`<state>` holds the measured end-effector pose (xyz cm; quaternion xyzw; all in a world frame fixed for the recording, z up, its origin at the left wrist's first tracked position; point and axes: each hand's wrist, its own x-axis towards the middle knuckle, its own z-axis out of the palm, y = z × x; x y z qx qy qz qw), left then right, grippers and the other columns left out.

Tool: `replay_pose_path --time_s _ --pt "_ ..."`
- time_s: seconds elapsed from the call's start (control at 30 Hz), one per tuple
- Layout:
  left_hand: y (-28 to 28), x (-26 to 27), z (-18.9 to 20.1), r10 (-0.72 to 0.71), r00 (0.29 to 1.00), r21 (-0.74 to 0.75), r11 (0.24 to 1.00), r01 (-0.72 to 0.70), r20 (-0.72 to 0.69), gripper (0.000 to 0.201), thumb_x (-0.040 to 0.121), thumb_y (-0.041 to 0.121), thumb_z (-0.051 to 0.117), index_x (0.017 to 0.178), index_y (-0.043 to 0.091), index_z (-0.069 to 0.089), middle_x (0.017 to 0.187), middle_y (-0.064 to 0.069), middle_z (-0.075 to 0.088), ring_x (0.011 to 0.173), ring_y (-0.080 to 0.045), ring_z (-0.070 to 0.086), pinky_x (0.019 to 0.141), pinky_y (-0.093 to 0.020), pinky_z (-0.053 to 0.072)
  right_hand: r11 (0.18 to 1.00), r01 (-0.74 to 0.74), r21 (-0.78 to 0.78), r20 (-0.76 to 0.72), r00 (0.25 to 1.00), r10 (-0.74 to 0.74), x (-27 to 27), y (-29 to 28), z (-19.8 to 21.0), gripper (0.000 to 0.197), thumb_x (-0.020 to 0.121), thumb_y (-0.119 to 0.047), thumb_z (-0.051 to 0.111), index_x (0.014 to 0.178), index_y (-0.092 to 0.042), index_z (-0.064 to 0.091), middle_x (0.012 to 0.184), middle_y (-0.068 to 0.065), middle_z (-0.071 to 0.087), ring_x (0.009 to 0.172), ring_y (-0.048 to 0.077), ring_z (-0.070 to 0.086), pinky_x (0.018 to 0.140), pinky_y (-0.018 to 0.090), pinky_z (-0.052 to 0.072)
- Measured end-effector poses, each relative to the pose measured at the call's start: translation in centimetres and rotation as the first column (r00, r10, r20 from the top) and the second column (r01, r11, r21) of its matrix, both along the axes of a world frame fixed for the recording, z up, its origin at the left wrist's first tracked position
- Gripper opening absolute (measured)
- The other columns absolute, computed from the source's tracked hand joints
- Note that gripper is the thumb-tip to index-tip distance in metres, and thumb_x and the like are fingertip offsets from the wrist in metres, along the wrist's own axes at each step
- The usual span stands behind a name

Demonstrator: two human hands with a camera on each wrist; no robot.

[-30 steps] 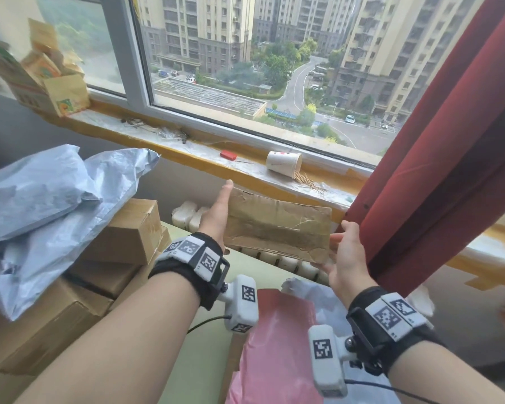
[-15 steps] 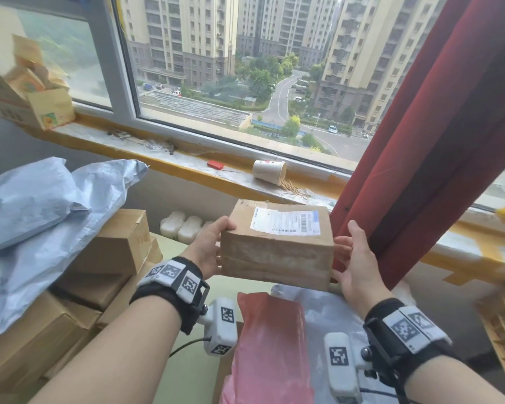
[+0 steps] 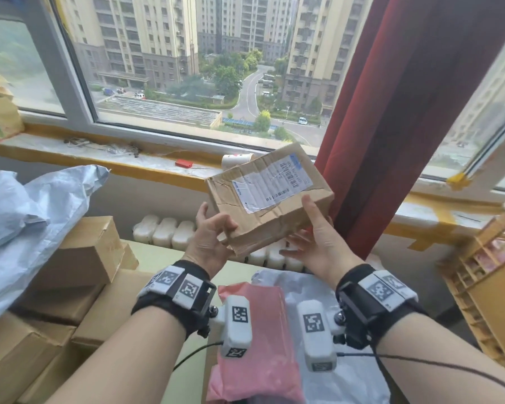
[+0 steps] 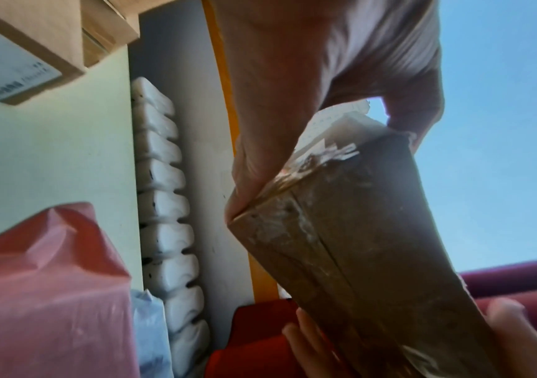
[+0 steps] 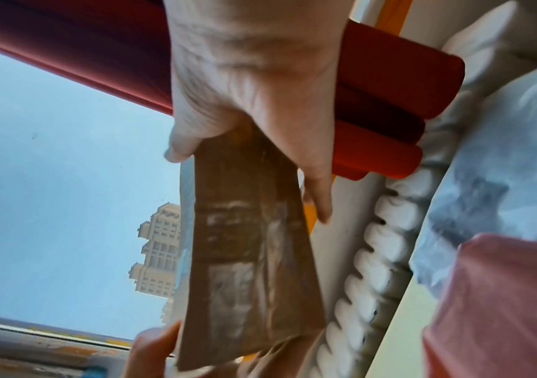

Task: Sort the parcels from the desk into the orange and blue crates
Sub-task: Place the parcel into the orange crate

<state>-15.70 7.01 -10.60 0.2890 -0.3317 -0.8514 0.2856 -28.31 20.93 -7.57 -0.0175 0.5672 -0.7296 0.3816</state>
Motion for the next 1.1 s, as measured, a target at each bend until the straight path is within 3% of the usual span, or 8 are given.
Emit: replay_pose_path --time_s 0.13,0.3,0.43,0.63,0.8,0.93,1.0,1.1 --pt "1.5 -0.5 0.0 -0.057 0.998 -0.049 0.997 0.056 -0.022 0.088 0.077 -0.007 0.047 0.147 0.04 0.024 0.094 -0.009 0.059 0.09 -0.026 0.053 0.072 -0.048 0.05 0.991 0.13 -0.022 0.013 0.991 -0.13 0.5 -0.6 -0.3 0.105 0.047 -0.049 0.084 0.14 -0.035 0.036 0.124 0.002 0.066 0.111 0.027 0.063 0.063 0.049 0.054" --pt "2.8 -1.1 -0.3 -0.187 0.982 -0.103 0.977 0.187 0.001 0.093 0.062 0.001 0.063 0.141 0.041 0.033 0.112 -0.013 0.066 0.105 -0.037 0.058 0.082 -0.061 0.048 0.998 0.057 -0.027 0.012 0.998 -0.056 2.4 -0.9 -2.9 0.084 0.062 -0.033 0.088 0.135 -0.027 0.048 0.118 0.009 0.07 0.097 0.027 0.072 0.074 0.062 0.057" --pt "1.6 -0.5 -0.4 -0.192 0.971 -0.165 0.963 0.215 0.143 0.086 0.059 0.036 0.077 0.135 0.038 0.038 0.132 -0.009 0.054 0.121 -0.031 0.051 0.078 -0.043 0.05 0.997 0.081 0.011 -0.039 0.996 -0.081 0.7 0.1 -2.4 0.082 0.05 -0.038 0.083 0.127 -0.021 0.061 0.12 0.011 0.069 0.106 0.03 0.068 0.069 0.051 0.059" --pt "1.5 0.2 -0.2 -0.356 0.921 -0.196 0.903 0.382 0.156 0.04 0.07 0.048 0.071 0.105 0.031 0.066 0.106 0.001 0.058 0.095 -0.02 0.053 0.075 -0.034 0.036 0.998 0.038 -0.059 -0.186 0.981 -0.049 -0.8 1.6 -1.5 0.052 0.071 -0.035 0.077 0.119 -0.017 0.069 0.115 0.008 0.073 0.107 0.028 0.069 0.088 0.042 0.058" --pt "2.8 -0.1 -1.0 -0.33 0.916 -0.196 0.906 0.375 0.227 0.046 0.069 0.056 0.064 0.109 0.033 0.065 0.108 0.007 0.068 0.105 -0.018 0.061 0.097 -0.047 0.034 0.997 -0.082 -0.012 -0.304 0.95 0.075 -0.9 3.5 -1.1 0.035 0.085 -0.031 0.07 0.12 -0.023 0.069 0.112 0.001 0.074 0.098 0.016 0.071 0.075 0.03 0.056" --pt "4.1 -0.2 -1.9 -0.324 0.926 -0.149 0.923 0.355 0.195 0.044 0.09 0.053 0.053 0.12 0.024 0.065 0.111 -0.003 0.072 0.101 -0.023 0.067 0.09 -0.042 0.049 0.995 -0.1 0.01 -0.299 0.949 0.099 -0.6 4.3 -2.6 0.064 0.068 -0.029 0.079 0.129 -0.015 0.063 0.118 0.006 0.071 0.102 0.019 0.07 0.083 0.032 0.057" --pt "4.5 -0.2 -2.6 -0.283 0.938 -0.112 0.944 0.309 0.202 0.043 0.093 0.053 0.049 0.122 0.025 0.063 0.113 -0.004 0.071 0.106 -0.024 0.066 0.088 -0.043 0.052 0.996 -0.087 0.011 -0.272 0.958 0.087 -0.2 4.8 -3.2 0.058 0.067 -0.026 0.075 0.124 -0.017 0.066 0.113 0.003 0.073 0.093 0.015 0.071 0.07 0.025 0.055" --pt "4.7 -0.2 -3.6 -0.274 0.939 -0.111 0.947 0.301 0.207 0.041 0.094 0.049 0.049 0.126 0.025 0.06 0.12 -0.005 0.068 0.113 -0.028 0.063 0.093 -0.051 0.048 0.995 -0.081 0.062 -0.245 0.965 0.094 0.4 5.6 -4.2 0.039 0.07 -0.024 0.068 0.109 -0.026 0.073 0.105 -0.002 0.075 0.091 0.014 0.066 0.071 0.03 0.047"
